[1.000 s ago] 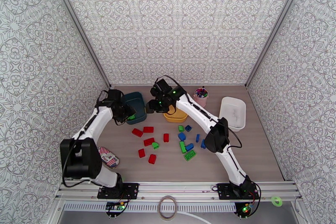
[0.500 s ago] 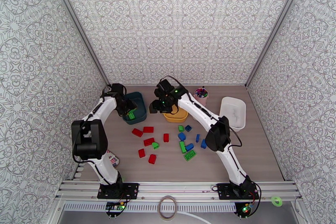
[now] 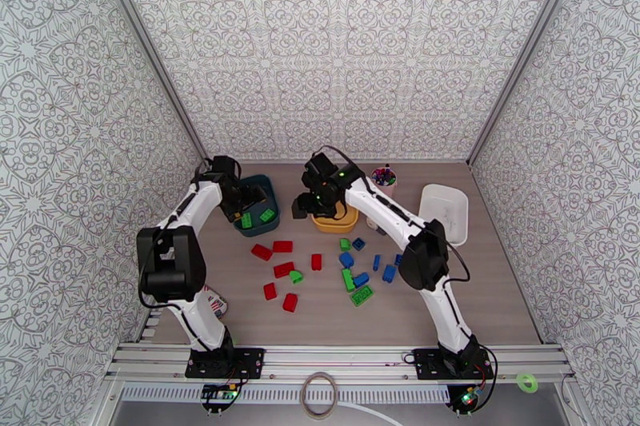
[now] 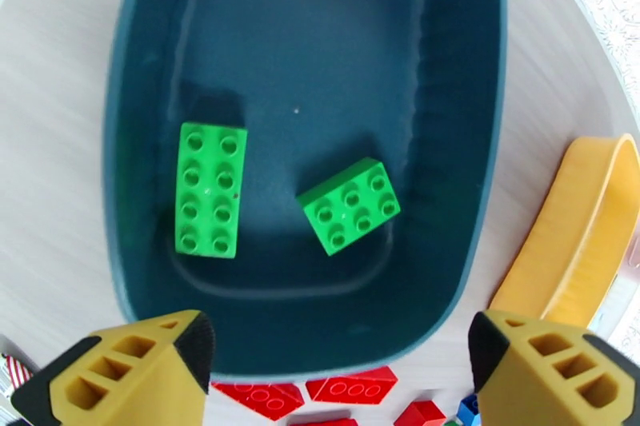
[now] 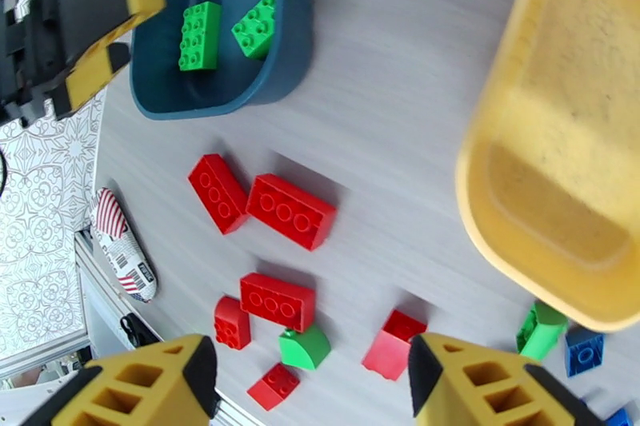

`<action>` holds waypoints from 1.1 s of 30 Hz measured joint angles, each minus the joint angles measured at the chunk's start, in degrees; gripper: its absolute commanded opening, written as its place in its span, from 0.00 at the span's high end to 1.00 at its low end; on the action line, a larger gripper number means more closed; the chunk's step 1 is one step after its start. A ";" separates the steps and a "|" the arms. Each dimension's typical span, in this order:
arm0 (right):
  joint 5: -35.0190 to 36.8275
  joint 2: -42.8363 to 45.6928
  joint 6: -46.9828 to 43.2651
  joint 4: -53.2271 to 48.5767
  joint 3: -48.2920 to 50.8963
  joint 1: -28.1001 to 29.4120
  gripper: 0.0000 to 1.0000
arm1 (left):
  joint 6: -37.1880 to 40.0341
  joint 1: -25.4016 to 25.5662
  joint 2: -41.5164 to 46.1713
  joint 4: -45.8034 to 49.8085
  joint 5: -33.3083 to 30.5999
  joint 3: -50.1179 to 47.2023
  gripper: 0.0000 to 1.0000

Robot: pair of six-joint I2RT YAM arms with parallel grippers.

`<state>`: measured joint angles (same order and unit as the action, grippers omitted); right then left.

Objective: Sort the legos into containers by color

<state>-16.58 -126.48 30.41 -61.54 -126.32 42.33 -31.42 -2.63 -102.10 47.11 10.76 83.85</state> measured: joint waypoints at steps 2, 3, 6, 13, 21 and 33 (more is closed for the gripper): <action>1.05 2.27 -0.02 0.37 3.04 0.00 0.33 | 0.00 0.61 3.13 0.09 -0.57 -1.60 0.09; 1.60 3.63 -0.04 0.66 4.98 0.00 0.32 | 0.00 1.09 5.09 0.15 -0.85 -2.64 0.08; 3.28 7.50 0.02 1.46 10.58 0.00 0.30 | 0.00 3.15 10.43 0.46 -2.10 -5.60 0.05; 6.80 17.46 0.46 4.68 26.14 0.00 0.25 | -1.14 9.11 21.03 0.90 -5.20 -14.75 0.01; 10.29 27.67 2.05 7.34 40.19 0.00 0.24 | -3.54 16.59 31.23 1.20 -7.45 -22.60 0.01; 12.22 39.19 5.73 8.83 54.42 0.00 0.27 | -10.62 33.33 33.33 2.38 -10.71 -29.33 0.08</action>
<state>-4.36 -87.29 36.14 -52.71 -71.90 42.33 -42.04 30.70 -68.77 49.50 0.05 54.52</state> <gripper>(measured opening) 0.737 0.937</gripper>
